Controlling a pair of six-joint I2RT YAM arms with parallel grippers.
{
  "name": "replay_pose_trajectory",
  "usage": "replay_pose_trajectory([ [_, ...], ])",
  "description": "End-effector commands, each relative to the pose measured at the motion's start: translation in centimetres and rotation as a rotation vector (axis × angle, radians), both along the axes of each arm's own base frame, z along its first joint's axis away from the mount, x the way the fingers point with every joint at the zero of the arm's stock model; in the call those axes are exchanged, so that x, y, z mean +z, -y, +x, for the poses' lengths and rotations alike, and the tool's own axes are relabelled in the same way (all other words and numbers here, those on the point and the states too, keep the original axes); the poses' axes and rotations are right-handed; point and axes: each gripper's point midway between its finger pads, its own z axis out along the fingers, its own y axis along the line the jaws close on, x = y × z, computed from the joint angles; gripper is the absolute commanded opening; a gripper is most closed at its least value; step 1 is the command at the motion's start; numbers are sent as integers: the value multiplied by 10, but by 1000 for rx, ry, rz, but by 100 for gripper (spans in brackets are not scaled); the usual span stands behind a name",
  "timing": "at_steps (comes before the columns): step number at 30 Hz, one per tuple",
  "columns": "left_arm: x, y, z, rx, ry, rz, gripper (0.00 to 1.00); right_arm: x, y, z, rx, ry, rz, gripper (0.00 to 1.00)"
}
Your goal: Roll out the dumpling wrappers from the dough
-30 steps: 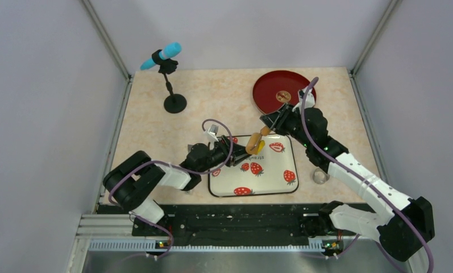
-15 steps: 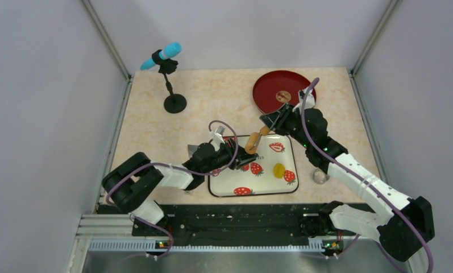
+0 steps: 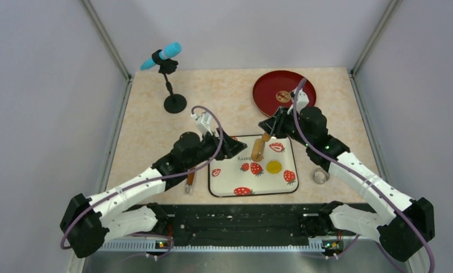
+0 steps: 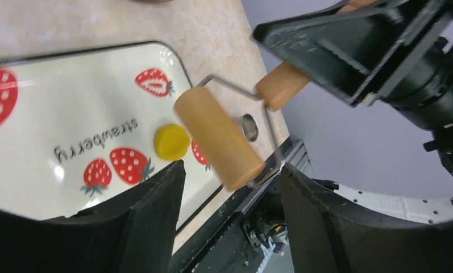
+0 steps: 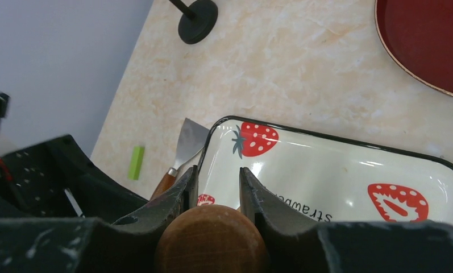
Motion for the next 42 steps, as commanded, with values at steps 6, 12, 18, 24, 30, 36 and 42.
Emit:
replay_pose_trajectory([
  [6,19,59,-2,-357,91,178,65,39,-10,-1,76,115,45,0],
  [12,10,82,-6,-435,63,173,59,42,-5,2,38,112,46,0],
  [18,7,99,-19,-471,57,144,49,42,-3,6,11,105,55,0],
  [24,6,113,-30,-503,51,119,41,41,-2,7,-6,97,58,0],
  [30,-11,99,-20,-405,29,190,0,40,5,5,-43,70,59,2],
  [36,-14,51,4,-182,105,364,0,48,18,-5,-85,-5,130,69],
  [42,-15,5,17,-47,196,585,0,42,26,-14,-94,-149,189,93],
])
